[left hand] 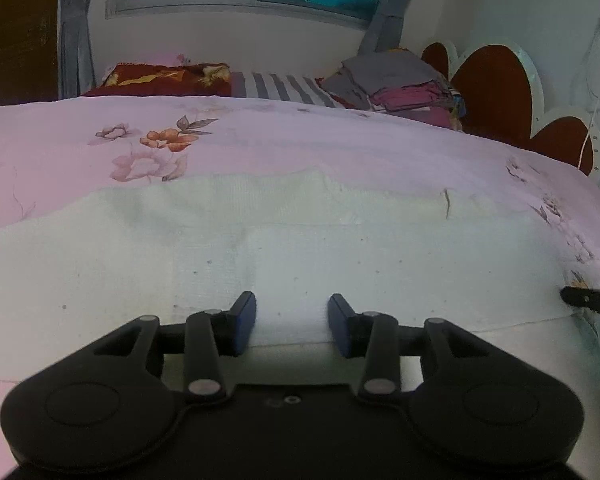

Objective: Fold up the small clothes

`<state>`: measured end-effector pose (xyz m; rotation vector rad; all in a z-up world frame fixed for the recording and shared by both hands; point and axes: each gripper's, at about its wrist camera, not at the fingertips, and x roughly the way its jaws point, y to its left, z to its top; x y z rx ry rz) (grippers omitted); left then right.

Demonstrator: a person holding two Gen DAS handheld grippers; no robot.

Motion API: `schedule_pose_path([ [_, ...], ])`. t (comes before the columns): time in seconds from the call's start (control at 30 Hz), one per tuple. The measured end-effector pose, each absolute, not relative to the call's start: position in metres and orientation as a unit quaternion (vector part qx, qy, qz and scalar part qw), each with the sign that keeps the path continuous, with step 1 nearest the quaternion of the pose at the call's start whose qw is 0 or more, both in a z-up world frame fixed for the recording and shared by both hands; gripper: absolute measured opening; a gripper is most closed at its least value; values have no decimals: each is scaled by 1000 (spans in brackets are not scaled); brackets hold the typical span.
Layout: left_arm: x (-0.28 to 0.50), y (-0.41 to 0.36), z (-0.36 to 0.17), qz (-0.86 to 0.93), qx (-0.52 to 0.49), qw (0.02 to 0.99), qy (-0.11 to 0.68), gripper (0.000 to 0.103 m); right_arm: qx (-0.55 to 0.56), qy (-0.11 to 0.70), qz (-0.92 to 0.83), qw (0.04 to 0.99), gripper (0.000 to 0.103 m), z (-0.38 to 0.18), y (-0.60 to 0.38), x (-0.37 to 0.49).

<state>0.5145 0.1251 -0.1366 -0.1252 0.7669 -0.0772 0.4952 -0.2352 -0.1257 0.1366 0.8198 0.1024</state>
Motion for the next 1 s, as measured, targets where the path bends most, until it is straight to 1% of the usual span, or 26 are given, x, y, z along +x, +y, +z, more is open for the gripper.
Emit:
schedule_pose_path([
  [0.03, 514, 126, -133, -37, -67, 924, 375, 44, 62, 388, 46, 919, 1, -128, -234, 490],
  [0.07, 511, 129, -129, -34, -73, 926, 370, 53, 68, 392, 39, 917, 1, -125, -233, 490],
  [0.1, 505, 132, -126, -25, -75, 930, 359, 60, 79, 389, 33, 917, 1, -118, -234, 488],
  [0.13, 498, 137, -123, -11, -77, 934, 349, 72, 89, 377, 34, 921, 1, -111, -234, 483],
  [0.17, 491, 145, -120, 3, -82, 936, 342, 75, 94, 360, 33, 928, 2, -103, -234, 477],
  [0.2, 481, 158, -118, 19, -92, 936, 338, 75, 95, 351, 31, 931, 18, -99, -233, 473],
  [0.23, 472, 169, -117, 32, -104, 936, 336, 75, 97, 347, 29, 932, 40, -95, -231, 469],
  [0.27, 461, 184, -116, 49, -117, 935, 333, 73, 101, 343, 32, 933, 79, -92, -230, 464],
  [0.3, 449, 203, -116, 72, -130, 933, 328, 71, 104, 331, 39, 937, 83, -91, -230, 459],
  [0.37, 425, 241, -117, 122, -155, 926, 321, 64, 103, 328, 52, 938, 81, -89, -227, 452],
  [0.4, 410, 267, -119, 155, -173, 920, 316, 62, 106, 333, 54, 935, 70, -90, -226, 451],
  [0.43, 398, 289, -121, 181, -193, 912, 314, 57, 113, 338, 56, 933, 65, -91, -226, 450],
  [0.47, 387, 310, -123, 204, -215, 903, 312, 49, 125, 343, 54, 929, 59, -92, -226, 451],
  [0.5, 374, 334, -126, 230, -246, 891, 305, 48, 137, 347, 54, 926, 57, -94, -226, 451],
  [0.57, 349, 374, -131, 265, -305, 873, 274, 43, 145, 352, 52, 923, 57, -96, -223, 450],
  [0.7, 327, 430, -139, 289, -393, 845, 218, 41, 136, 360, 58, 921, 57, -97, -206, 449],
  [0.83, 330, 459, -146, 290, -443, 829, 181, 38, 130, 365, 61, 920, 57, -96, -191, 451],
  [0.9, 333, 471, -151, 294, -467, 817, 165, 32, 133, 365, 59, 920, 57, -95, -187, 452],
  [0.93, 334, 476, -152, 297, -480, 810, 159, 24, 131, 365, 59, 920, 57, -94, -185, 453],
  [0.97, 335, 482, -154, 304, -496, 798, 155, 13, 130, 364, 59, 920, 57, -93, -184, 453],
  [1.0, 335, 486, -156, 312, -513, 785, 153, 6, 128, 364, 59, 921, 57, -92, -183, 453],
])
